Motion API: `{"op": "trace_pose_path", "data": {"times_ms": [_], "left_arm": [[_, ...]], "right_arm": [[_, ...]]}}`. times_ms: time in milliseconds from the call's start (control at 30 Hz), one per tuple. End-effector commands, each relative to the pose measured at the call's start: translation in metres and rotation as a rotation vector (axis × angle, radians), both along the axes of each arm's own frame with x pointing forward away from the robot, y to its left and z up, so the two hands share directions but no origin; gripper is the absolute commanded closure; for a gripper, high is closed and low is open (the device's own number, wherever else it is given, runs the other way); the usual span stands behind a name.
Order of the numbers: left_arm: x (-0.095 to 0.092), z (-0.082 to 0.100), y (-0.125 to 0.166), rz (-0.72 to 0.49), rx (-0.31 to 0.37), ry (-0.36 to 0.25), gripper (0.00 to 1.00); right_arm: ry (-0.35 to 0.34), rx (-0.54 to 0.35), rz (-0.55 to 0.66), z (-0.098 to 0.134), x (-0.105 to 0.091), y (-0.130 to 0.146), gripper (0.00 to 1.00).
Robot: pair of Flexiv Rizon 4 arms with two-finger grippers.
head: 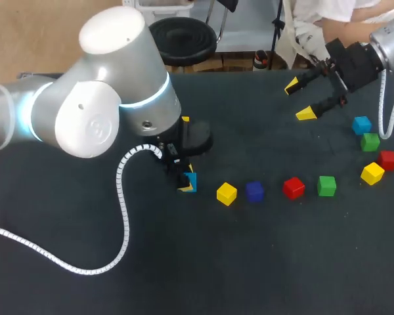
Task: Place the blue cubes, place green cubes on the blue cubes, place the yellow cubes on the green cubes, then place the red cubes on the yellow cubes, and place purple cube on the red cubes.
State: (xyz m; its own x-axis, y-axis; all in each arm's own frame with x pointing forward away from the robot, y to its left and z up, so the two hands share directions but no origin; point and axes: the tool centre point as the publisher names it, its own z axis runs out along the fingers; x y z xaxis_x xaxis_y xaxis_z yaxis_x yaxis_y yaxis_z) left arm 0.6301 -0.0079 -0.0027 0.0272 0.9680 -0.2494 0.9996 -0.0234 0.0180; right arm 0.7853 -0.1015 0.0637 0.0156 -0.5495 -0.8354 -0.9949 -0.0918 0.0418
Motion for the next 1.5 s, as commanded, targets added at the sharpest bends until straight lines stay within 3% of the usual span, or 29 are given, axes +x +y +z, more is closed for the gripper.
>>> {"op": "trace_pose_path", "data": {"times_ms": [33,200,300,567,733,1000,1333,1500], "left_arm": [[-0.007,0.005,0.003,0.016,0.014,-0.023,1.0],[-0.023,0.013,0.012,0.096,0.049,-0.057,1.0],[-0.042,0.025,0.011,0.141,0.059,-0.07,1.0],[-0.078,0.041,-0.01,0.187,-0.041,-0.07,1.0],[-0.068,0.048,-0.035,0.129,-0.083,-0.074,1.0],[-0.043,0.056,-0.065,0.065,-0.064,-0.1,1.0],[-0.017,0.051,-0.074,0.06,-0.041,-0.083,1.0],[-0.017,0.051,-0.074,0.06,-0.041,-0.083,1.0]], "right_arm": [[-0.002,0.0,-0.001,0.0,-0.001,0.0,0.0],[-0.002,0.0,-0.001,0.0,-0.001,0.0,0.0],[-0.002,0.0,-0.001,0.0,-0.001,0.0,0.0],[-0.002,0.0,-0.001,0.0,-0.001,0.0,0.0],[-0.002,0.0,-0.001,0.0,-0.001,0.0,0.0],[-0.002,0.0,-0.001,0.0,-0.001,0.0,0.0],[-0.002,0.0,-0.001,0.0,-0.001,0.0,0.0],[-0.002,0.0,-0.001,0.0,-0.001,0.0,0.0]]}}
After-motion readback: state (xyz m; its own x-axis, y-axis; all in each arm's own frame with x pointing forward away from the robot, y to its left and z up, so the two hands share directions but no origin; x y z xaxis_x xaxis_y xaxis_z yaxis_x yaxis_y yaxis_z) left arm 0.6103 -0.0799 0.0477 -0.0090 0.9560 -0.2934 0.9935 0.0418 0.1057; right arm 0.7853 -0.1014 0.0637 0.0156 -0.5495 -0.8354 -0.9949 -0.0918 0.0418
